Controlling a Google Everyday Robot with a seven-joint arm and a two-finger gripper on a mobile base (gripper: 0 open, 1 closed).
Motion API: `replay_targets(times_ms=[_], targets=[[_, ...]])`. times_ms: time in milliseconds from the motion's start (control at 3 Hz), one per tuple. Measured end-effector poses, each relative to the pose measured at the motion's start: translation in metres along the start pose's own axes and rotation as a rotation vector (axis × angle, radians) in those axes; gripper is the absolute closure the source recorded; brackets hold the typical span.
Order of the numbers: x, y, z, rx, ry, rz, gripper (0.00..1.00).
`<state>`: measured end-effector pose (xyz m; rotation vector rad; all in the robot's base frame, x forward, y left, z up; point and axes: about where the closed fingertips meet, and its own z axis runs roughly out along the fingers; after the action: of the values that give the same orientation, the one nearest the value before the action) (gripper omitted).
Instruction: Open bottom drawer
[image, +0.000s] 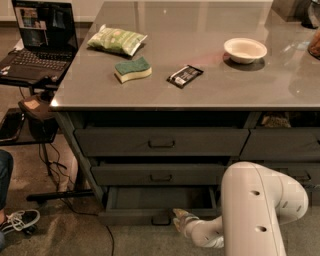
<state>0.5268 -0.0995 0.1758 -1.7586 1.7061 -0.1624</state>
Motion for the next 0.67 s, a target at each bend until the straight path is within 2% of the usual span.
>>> replay_targets(times_ms=[333,667], targets=[[-0.001,-0.002,-0.003,0.000,0.000,0.000,1.00],[-0.004,0.010,-0.011,-0.009,0.004,0.024,1.00]])
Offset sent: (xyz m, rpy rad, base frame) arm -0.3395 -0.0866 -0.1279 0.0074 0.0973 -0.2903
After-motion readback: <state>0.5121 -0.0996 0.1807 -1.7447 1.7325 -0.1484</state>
